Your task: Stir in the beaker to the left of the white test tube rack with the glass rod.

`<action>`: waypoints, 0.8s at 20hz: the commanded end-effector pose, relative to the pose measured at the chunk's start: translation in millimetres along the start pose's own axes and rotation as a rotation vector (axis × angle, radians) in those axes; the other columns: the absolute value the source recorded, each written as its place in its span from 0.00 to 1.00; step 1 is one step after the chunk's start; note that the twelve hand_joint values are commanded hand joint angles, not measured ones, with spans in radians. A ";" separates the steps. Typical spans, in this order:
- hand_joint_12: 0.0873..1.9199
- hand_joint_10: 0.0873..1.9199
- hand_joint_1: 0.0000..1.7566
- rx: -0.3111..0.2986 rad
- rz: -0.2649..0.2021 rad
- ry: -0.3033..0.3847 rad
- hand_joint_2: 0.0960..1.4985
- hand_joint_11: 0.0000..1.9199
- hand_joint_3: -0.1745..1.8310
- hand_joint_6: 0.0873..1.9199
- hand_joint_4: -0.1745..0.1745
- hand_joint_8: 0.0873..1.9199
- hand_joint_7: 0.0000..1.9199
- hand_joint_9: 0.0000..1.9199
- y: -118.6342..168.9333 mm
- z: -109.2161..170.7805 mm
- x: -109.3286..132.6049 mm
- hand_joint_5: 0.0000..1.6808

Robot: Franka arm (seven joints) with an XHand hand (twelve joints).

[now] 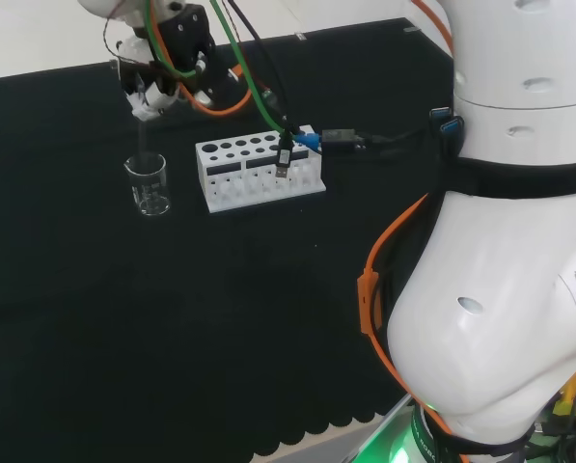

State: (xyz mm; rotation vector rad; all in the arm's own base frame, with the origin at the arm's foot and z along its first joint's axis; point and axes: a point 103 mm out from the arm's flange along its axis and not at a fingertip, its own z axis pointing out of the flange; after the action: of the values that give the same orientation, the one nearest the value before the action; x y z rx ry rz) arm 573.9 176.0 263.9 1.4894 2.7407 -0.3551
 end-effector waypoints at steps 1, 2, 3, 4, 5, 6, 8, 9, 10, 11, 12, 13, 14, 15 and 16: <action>0.26 0.14 0.68 -0.005 -0.003 -0.019 0.73 0.93 0.00 0.37 0.00 0.30 0.87 1.00 13.5 -10.2 -0.3 0.68; 0.26 0.14 0.68 -0.006 -0.004 -0.018 0.73 0.93 0.00 0.37 0.00 0.30 0.87 1.00 15.3 -11.1 -1.7 0.68; 0.26 0.14 0.68 -0.007 -0.005 -0.020 0.73 0.93 0.00 0.37 0.00 0.30 0.87 1.00 16.7 -11.5 -2.9 0.68; 0.26 0.14 0.68 -0.007 -0.006 -0.019 0.73 0.93 0.00 0.37 0.00 0.30 0.87 1.00 17.7 -11.7 -5.2 0.68; 0.26 0.14 0.68 -0.006 -0.005 -0.019 0.73 0.93 0.00 0.37 0.00 0.30 0.87 1.00 18.1 -11.5 -7.8 0.68; 0.26 0.14 0.68 -0.006 -0.002 -0.017 0.73 0.93 0.00 0.37 0.00 0.30 0.87 1.00 17.7 -11.1 -10.7 0.68; 0.26 0.14 0.68 -0.003 0.005 -0.016 0.73 0.93 0.00 0.37 0.00 0.30 0.87 1.00 15.1 -10.8 -17.2 0.68; 0.26 0.14 0.68 -0.003 0.011 -0.014 0.73 0.93 0.00 0.37 0.00 0.30 0.87 1.00 12.9 -10.9 -20.3 0.68; 0.26 0.14 0.68 0.001 0.016 -0.017 0.73 0.93 0.00 0.37 0.00 0.30 0.87 1.00 10.4 -12.1 -23.3 0.68; 0.26 0.14 0.68 0.001 0.021 -0.018 0.73 0.93 0.00 0.37 0.00 0.30 0.87 1.00 7.5 -12.8 -24.6 0.68; 0.26 0.14 0.68 0.000 0.025 -0.020 0.73 0.93 0.00 0.37 0.00 0.30 0.87 1.00 4.6 -13.4 -24.8 0.68; 0.26 0.14 0.68 -0.001 0.028 -0.021 0.73 0.93 0.00 0.37 0.00 0.30 0.87 1.00 1.8 -14.4 -23.9 0.68; 0.26 0.14 0.68 -0.003 0.031 -0.022 0.73 0.93 0.00 0.37 0.00 0.30 0.87 1.00 -1.2 -15.7 -22.3 0.68; 0.26 0.14 0.68 -0.006 0.036 -0.019 0.73 0.93 0.00 0.37 0.00 0.30 0.87 1.00 -4.4 -17.1 -20.4 0.68; 0.26 0.14 0.68 -0.008 0.039 -0.017 0.73 0.93 0.00 0.37 0.00 0.30 0.87 1.00 -7.5 -18.5 -17.9 0.68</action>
State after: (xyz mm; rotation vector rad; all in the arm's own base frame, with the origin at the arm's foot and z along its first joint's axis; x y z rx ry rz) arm 591.9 165.9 278.6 1.5010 2.7102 -0.3621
